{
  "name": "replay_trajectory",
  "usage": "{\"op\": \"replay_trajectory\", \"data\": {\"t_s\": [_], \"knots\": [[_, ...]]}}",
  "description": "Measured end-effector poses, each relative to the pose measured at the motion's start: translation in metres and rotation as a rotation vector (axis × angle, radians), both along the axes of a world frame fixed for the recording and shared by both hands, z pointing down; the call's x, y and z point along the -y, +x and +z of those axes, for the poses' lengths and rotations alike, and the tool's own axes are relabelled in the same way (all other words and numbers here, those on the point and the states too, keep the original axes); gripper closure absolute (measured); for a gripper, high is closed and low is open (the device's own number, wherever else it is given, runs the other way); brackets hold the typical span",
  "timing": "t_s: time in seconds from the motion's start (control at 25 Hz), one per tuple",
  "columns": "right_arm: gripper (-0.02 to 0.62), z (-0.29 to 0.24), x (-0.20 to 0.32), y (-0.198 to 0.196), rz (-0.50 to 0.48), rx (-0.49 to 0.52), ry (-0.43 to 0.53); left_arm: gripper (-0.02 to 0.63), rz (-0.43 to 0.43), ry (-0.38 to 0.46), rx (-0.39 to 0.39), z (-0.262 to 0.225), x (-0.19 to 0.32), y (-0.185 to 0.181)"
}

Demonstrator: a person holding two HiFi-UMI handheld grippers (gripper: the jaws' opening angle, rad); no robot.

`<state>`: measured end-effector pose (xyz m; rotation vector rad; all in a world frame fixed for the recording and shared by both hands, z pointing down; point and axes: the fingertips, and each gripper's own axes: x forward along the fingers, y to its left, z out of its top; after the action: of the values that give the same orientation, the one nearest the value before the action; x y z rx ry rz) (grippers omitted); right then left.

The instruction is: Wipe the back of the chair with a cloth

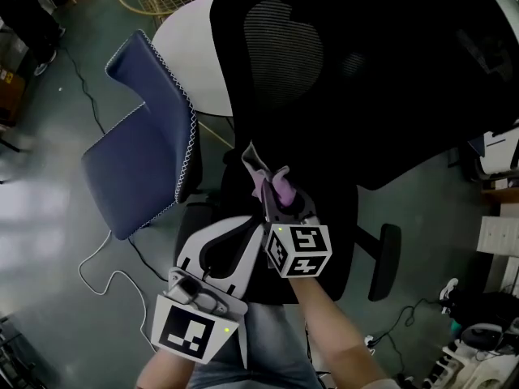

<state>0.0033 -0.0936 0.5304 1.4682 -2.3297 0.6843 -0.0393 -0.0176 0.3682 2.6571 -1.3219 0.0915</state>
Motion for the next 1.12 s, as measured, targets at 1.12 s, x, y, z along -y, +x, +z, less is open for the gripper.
{"op": "replay_trajectory", "data": {"t_s": [1.12], "knots": [[0.485,-0.254,-0.093,0.102,-0.033,0.09,0.318,0.595,0.15,0.193,-0.03,-0.143,-0.046,0.089]]}}
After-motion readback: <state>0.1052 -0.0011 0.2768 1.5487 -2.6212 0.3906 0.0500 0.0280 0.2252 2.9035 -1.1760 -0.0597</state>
